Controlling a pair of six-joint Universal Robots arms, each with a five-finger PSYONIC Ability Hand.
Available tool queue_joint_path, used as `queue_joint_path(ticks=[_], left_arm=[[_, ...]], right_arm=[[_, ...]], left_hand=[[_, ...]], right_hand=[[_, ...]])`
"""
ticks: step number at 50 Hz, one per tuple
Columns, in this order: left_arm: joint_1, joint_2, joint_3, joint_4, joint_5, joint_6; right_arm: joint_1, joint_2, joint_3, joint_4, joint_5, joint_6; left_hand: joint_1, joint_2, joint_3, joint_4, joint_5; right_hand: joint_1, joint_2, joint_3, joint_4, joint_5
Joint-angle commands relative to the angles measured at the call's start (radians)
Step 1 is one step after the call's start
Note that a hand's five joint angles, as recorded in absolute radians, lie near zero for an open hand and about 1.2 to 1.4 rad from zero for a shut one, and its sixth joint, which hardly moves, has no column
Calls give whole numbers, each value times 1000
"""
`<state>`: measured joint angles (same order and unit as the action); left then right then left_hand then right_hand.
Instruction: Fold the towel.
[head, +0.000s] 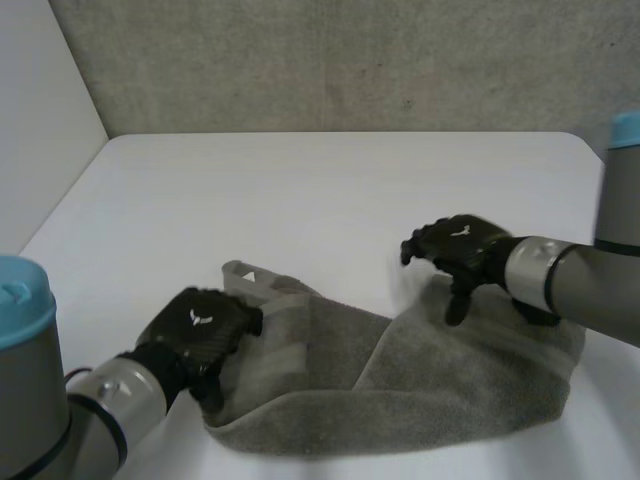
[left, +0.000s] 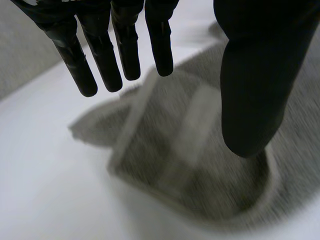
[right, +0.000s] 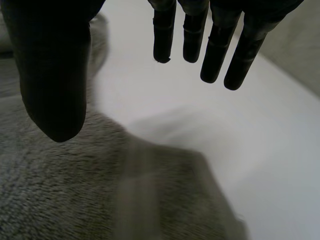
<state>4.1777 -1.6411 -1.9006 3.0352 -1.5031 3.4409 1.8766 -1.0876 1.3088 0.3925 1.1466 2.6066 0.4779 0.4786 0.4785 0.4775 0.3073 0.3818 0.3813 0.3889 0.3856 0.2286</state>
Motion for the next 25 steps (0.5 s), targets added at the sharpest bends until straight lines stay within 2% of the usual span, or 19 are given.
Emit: queue_joint_path(ticks=[1, 8, 12, 19, 25], left_arm=[[13, 26, -103, 14, 6, -3], [22, 27, -166, 16, 10, -3], [25, 15, -186, 30, 47, -15], [33, -5, -178, 59, 78, -58], [30, -45, -167, 114, 76, -66]], right_arm=[[53, 182, -185, 137, -19, -52], [75, 271, -266, 147, -7, -46], [79, 279, -269, 147, -7, -45], [84, 276, -252, 149, -8, -46], [84, 259, -227, 150, -13, -49]], left_hand=[[73, 73, 73, 74, 69], [70, 70, 70, 71, 66], [70, 70, 70, 71, 66], [82, 81, 81, 82, 78], [232, 231, 231, 232, 228]], right_hand=[[44, 44, 37, 40, 22], [167, 167, 160, 163, 145], [232, 232, 225, 228, 210], [516, 516, 509, 512, 495], [534, 534, 527, 530, 513]])
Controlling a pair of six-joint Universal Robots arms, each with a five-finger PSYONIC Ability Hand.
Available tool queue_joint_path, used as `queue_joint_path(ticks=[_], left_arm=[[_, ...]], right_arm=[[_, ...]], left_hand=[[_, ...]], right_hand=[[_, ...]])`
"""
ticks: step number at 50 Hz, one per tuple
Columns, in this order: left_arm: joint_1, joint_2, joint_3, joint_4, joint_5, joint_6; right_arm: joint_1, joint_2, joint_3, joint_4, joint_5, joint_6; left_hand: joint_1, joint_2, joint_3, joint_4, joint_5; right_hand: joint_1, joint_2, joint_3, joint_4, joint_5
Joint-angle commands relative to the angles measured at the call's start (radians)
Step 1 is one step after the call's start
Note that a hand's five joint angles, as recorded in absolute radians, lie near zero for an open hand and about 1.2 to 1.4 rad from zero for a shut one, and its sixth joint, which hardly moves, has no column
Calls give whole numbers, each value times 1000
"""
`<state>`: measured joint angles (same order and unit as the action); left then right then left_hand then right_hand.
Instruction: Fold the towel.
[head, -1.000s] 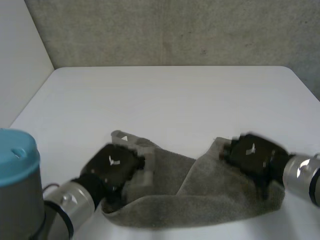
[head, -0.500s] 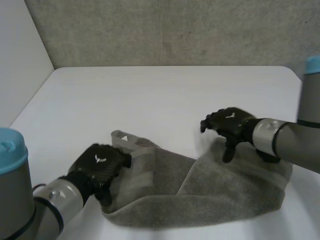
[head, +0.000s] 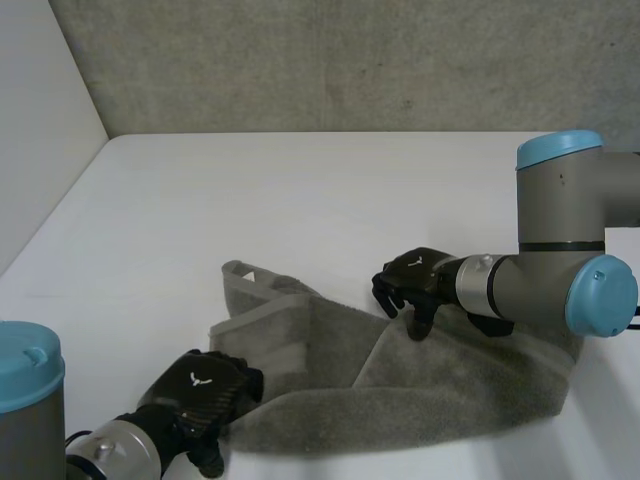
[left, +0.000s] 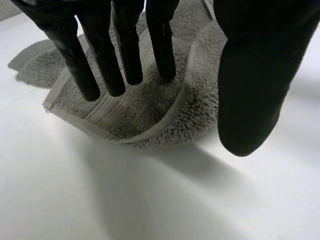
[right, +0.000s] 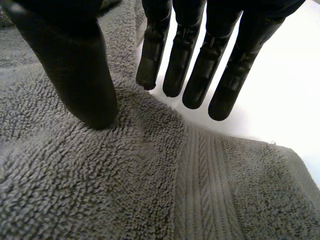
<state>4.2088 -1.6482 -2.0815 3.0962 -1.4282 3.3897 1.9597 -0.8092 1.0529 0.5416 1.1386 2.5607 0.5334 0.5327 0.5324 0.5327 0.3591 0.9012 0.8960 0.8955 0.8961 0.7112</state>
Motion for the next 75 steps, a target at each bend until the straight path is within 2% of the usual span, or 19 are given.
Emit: queue_joint_path(ticks=[1, 5, 10, 14, 18, 21, 23, 27, 33, 37, 39, 40, 44, 49, 52, 57, 62, 69, 75], left_arm=[[-3, -44, 17, 70, 0, -17], [-3, -65, 24, 99, 0, -17], [-7, -105, 38, 105, 0, -17], [-13, -133, 41, 105, 0, -13], [-13, -145, 43, 105, 0, -9], [-15, -153, 52, 107, 0, -7], [-15, -160, 84, 114, 2, -3], [-13, -168, 158, 142, -1, 3], [-12, -173, 523, 173, -18, 34], [-10, -179, 796, 210, -55, 23], [-12, -191, 1033, 298, -139, 2], [-12, -191, 1034, 299, -139, 2], [-10, -194, 1192, 393, -245, -68], [-9, -203, 1116, 362, -247, -102], [-9, -203, 958, 346, -241, -99], [2, -217, 720, 360, -236, -98], [13, -281, 544, 380, -202, -92], [22, -366, 400, 372, -169, -67], [23, -347, 357, 355, -167, -59]], right_arm=[[1, -19, 29, 1, -5, -4], [-1, -28, 48, 17, -4, -8], [-1, -24, 62, 40, -4, -25], [-1, -27, 72, 41, -2, -45], [-10, -33, 65, 41, -2, -51], [-13, -45, 53, 40, -10, -48], [-13, -54, 47, 34, -13, -47], [-13, -85, -42, 6, -4, -40], [-16, -128, -246, -42, -2, -28], [-13, -191, -433, -272, 3, 109], [-16, -222, -432, -379, 9, 179], [-24, -278, -415, -497, 22, 266], [-67, -384, -372, -628, 33, 397], [-99, -375, -294, -555, 1, 450], [-90, -375, -179, -499, -33, 362], [-73, -364, 105, -486, -54, 58], [-33, -282, 260, -485, -36, -33], [-1, -206, 375, -476, -11, -42], [2, -270, 469, -470, 6, -43]], left_hand=[[182, 183, 183, 183, 182], [197, 198, 198, 198, 197], [253, 253, 254, 253, 252], [264, 265, 265, 265, 264], [317, 318, 318, 318, 317], [540, 541, 541, 541, 540], [861, 862, 862, 862, 861], [863, 864, 864, 864, 863], [863, 864, 864, 864, 863], [863, 864, 864, 864, 863], [863, 864, 864, 864, 863], [863, 864, 864, 864, 863], [863, 864, 864, 864, 863], [863, 864, 864, 864, 863], [863, 864, 864, 864, 863], [863, 864, 864, 864, 863], [863, 864, 864, 864, 863], [863, 864, 864, 864, 863], [863, 864, 864, 864, 863]], right_hand=[[15, 20, 20, 20, 30], [-146, -141, -140, -141, -131], [-150, -145, -144, -145, -134], [-56, -51, -50, -51, -40], [225, 230, 230, 230, 240], [494, 499, 500, 499, 509], [495, 500, 501, 500, 510], [495, 500, 501, 500, 510], [495, 500, 501, 500, 510], [495, 500, 501, 500, 510], [495, 500, 501, 500, 510], [495, 500, 501, 500, 510], [495, 500, 501, 500, 510], [495, 500, 501, 500, 510], [495, 500, 501, 500, 510], [495, 500, 501, 500, 510], [495, 500, 501, 500, 510], [495, 500, 501, 500, 510], [495, 500, 501, 500, 510]])
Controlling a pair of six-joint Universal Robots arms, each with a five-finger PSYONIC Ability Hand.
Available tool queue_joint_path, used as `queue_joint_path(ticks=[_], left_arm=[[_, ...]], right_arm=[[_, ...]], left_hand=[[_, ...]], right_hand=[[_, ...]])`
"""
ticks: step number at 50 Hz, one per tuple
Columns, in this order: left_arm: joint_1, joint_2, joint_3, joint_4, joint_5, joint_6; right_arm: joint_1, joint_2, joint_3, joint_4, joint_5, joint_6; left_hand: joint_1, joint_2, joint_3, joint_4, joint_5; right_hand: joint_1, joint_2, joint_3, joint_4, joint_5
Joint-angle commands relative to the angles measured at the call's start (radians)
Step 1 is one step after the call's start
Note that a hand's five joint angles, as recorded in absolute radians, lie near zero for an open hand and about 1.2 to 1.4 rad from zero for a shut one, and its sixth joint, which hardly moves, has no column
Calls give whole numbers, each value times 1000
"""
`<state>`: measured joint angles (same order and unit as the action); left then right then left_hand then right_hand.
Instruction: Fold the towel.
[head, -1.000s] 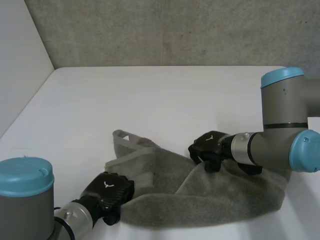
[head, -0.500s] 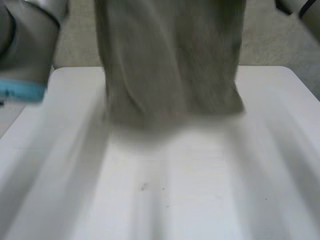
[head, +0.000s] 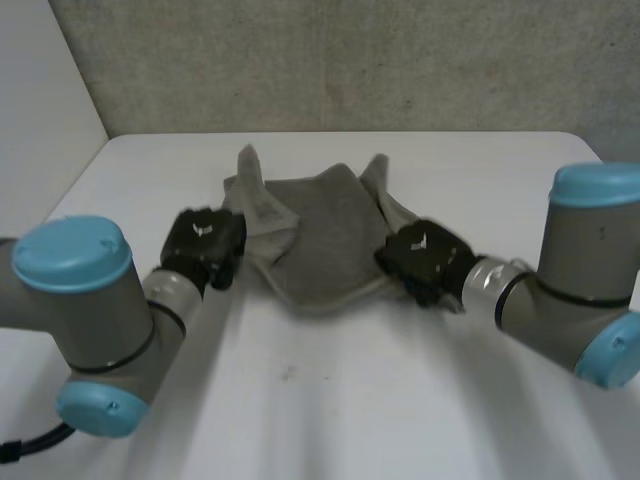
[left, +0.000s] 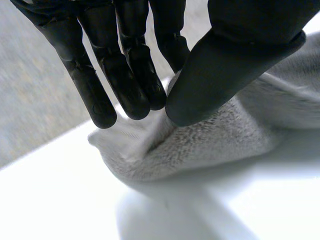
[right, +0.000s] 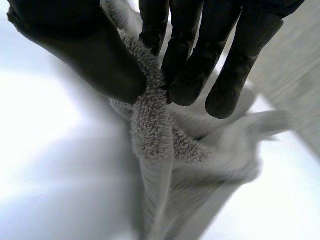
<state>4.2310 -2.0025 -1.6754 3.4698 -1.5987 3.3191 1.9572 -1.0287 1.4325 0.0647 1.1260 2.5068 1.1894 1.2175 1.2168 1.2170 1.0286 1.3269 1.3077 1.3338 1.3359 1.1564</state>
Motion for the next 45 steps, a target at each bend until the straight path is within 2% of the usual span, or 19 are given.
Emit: queue_joint_path(ticks=[1, 8, 14, 15, 16, 17, 18, 19, 21, 24, 27, 35, 45], left_arm=[[4, 33, -65, -27, 3, 11], [9, 183, -174, -61, 6, 11], [10, 245, -245, -57, 8, 11], [10, 251, -263, -55, 8, 11], [10, 251, -279, -54, 11, 11], [10, 251, -279, -54, 11, 11], [12, 251, -286, -52, 17, 11], [15, 251, -290, -51, 22, 10], [18, 248, -290, -49, 28, 10], [41, 245, -280, -47, 32, 8], [67, 249, -271, -47, 34, 8], [90, 252, -244, -49, 37, 5], [101, 240, -208, -49, 37, 0]], right_arm=[[5, -51, 89, 7, 18, 10], [-8, -241, 221, 65, 17, 12], [-21, -257, 255, 159, 14, 9], [-29, -258, 270, 158, 12, 10], [-37, -260, 282, 138, 14, 16], [-37, -260, 282, 138, 14, 17], [-43, -261, 295, 104, 15, 29], [-49, -258, 305, 63, 20, 47], [-58, -257, 318, 23, 32, 92], [-92, -249, 358, -43, 49, 287], [-113, -249, 387, -48, 43, 354], [-139, -261, 467, -91, 40, 360], [-130, -217, 468, -134, 34, 371]], left_hand=[[207, 179, 180, 179, 193], [207, 179, 180, 179, 193], [207, 179, 180, 179, 193], [207, 179, 180, 179, 193], [207, 179, 180, 179, 193], [207, 179, 180, 179, 193], [207, 179, 180, 179, 193], [207, 179, 180, 179, 193], [207, 179, 180, 179, 193], [207, 179, 180, 179, 193], [207, 179, 180, 179, 193], [207, 179, 180, 179, 193], [207, 179, 180, 179, 193]], right_hand=[[69, 89, 62, 60, 65], [69, 89, 62, 60, 65], [69, 89, 62, 60, 65], [-110, -91, -117, -119, -114], [-455, -435, -461, -464, -459], [-458, -439, -465, -467, -462], [-702, -683, -709, -711, -706], [-777, -758, -784, -786, -781], [-781, -762, -788, -790, -785], [-772, -753, -779, -781, -776], [-775, -756, -782, -784, -779], [-784, -765, -791, -793, -788], [-758, -738, -764, -767, -762]])
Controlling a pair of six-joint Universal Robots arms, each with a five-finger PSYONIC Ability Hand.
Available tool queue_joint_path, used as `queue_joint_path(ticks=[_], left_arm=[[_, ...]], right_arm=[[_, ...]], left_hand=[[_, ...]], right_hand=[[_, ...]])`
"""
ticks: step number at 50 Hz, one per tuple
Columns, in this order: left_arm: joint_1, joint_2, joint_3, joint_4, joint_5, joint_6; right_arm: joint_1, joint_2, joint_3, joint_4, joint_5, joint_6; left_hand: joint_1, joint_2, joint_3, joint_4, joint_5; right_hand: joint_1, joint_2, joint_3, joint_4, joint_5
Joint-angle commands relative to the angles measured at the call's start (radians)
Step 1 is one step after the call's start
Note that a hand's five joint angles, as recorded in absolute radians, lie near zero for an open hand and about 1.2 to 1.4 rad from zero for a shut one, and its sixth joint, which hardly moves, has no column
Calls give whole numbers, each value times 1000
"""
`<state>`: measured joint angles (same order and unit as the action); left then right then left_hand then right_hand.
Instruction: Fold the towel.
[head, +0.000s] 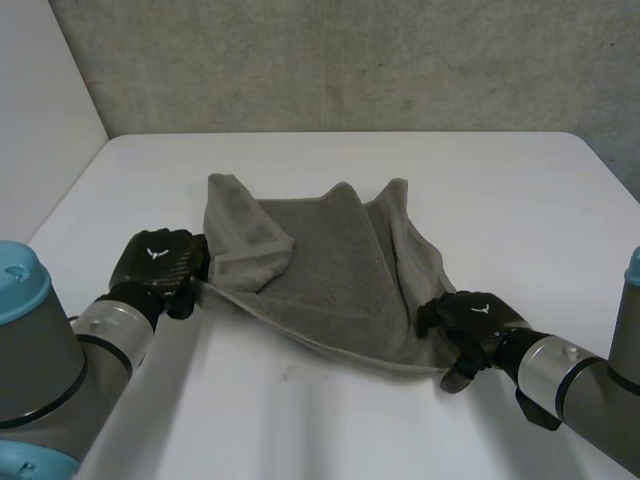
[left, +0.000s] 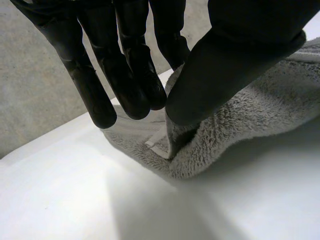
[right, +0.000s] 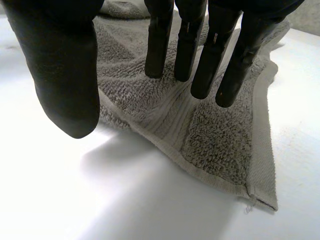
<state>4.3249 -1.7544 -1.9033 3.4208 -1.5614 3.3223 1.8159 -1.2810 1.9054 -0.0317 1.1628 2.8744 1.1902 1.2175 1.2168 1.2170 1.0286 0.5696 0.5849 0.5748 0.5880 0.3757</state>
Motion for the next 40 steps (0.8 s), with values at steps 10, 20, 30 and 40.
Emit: queue_joint_path(ticks=[10, 20, 30, 40], left_arm=[[21, -7, 39, -5, 0, -4], [24, -22, 75, -8, -2, -10], [36, -51, 110, -9, -6, -17], [50, -43, 162, -18, -6, -44]], right_arm=[[35, 101, -42, -112, 9, 6], [55, 115, -55, -126, 23, 6], [68, 152, -80, -166, 57, 6], [75, 70, -155, -143, 103, 34]], left_hand=[[206, 179, 179, 179, 193], [206, 179, 179, 179, 193], [206, 179, 179, 179, 193], [206, 179, 179, 179, 193]], right_hand=[[26, 11, 21, 8, 46], [67, 52, 62, 49, 87], [337, 322, 332, 319, 357], [827, 811, 821, 808, 846]])
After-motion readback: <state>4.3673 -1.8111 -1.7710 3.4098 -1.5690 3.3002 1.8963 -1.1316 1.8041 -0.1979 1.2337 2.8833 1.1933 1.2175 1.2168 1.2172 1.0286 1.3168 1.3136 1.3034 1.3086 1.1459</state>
